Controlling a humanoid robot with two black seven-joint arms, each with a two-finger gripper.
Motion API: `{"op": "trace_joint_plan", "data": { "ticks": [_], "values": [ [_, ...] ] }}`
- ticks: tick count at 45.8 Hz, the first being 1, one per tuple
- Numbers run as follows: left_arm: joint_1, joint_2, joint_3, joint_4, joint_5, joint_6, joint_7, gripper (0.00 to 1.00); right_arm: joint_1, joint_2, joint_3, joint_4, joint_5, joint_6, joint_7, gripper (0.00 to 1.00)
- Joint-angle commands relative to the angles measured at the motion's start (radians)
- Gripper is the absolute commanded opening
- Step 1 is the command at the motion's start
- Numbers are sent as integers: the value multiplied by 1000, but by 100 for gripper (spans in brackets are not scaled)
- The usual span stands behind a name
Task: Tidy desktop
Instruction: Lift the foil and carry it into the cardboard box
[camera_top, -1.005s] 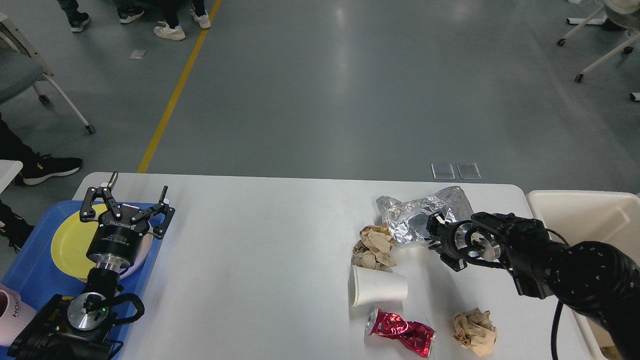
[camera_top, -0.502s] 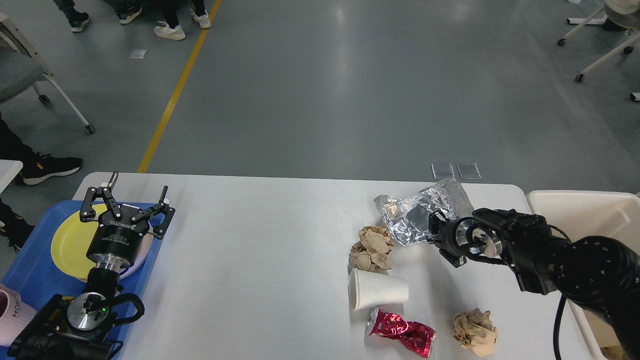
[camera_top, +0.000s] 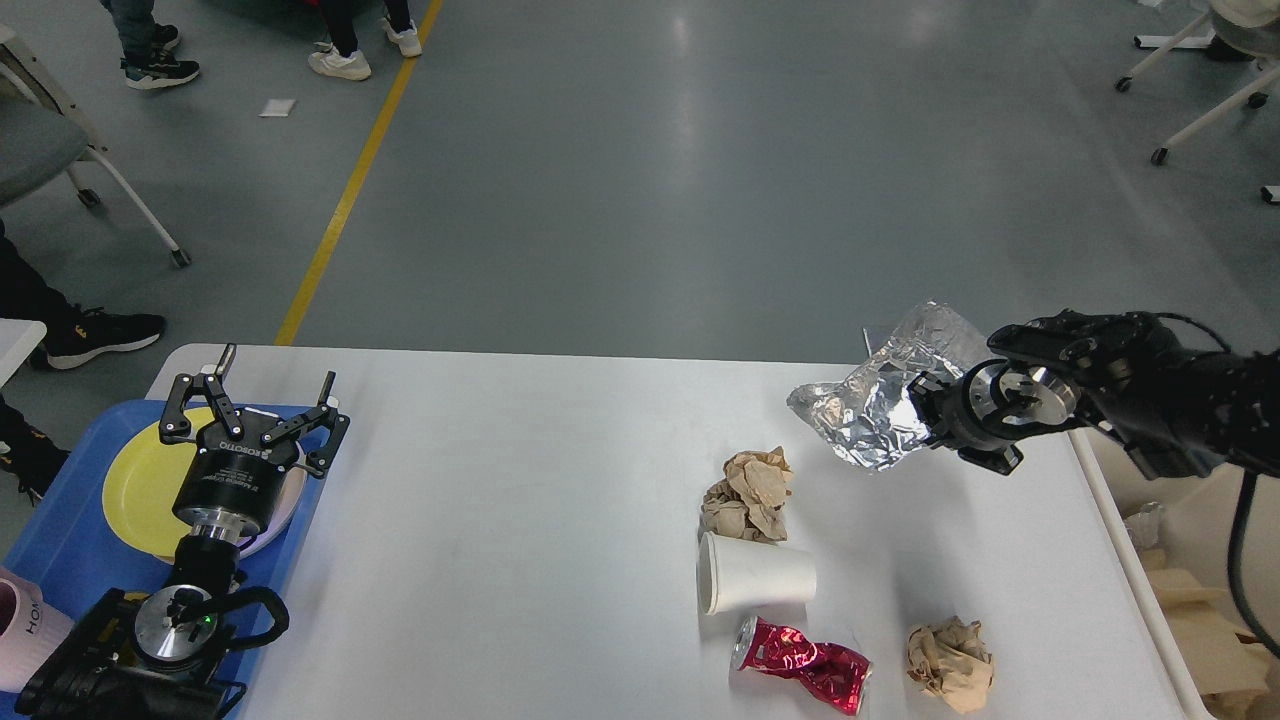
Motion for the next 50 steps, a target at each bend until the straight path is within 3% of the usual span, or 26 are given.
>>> {"op": "trace_joint_plan", "data": {
  "ticks": [1,14,25,29,34,37,44,50],
  "values": [
    [0,0,0,0,0,0,0,97,193,-6,-193,156,-11,49,5,0],
    [0,0,0,0,0,0,0,97,684,0,-466,590,-14,186,71,0],
    [0,0,0,0,0,0,0,97,1072,19,-572,893,-21,339,78,0],
    [0,1,0,0,0,0,0,97,1133,20,-615,921,-20,382,97,0],
    [0,1,0,0,0,0,0,97,1146,28,-696,931,-26,388,221,0],
    [2,1,0,0,0,0,0,97,1147,36,-737,934,-44,388,260,0],
    [0,1,0,0,0,0,0,97,1146,16,-750,941,-57,387,260,0],
    [0,1,0,0,0,0,0,97,1115,-79,-760,928,-70,365,259,0]
  ]
}}
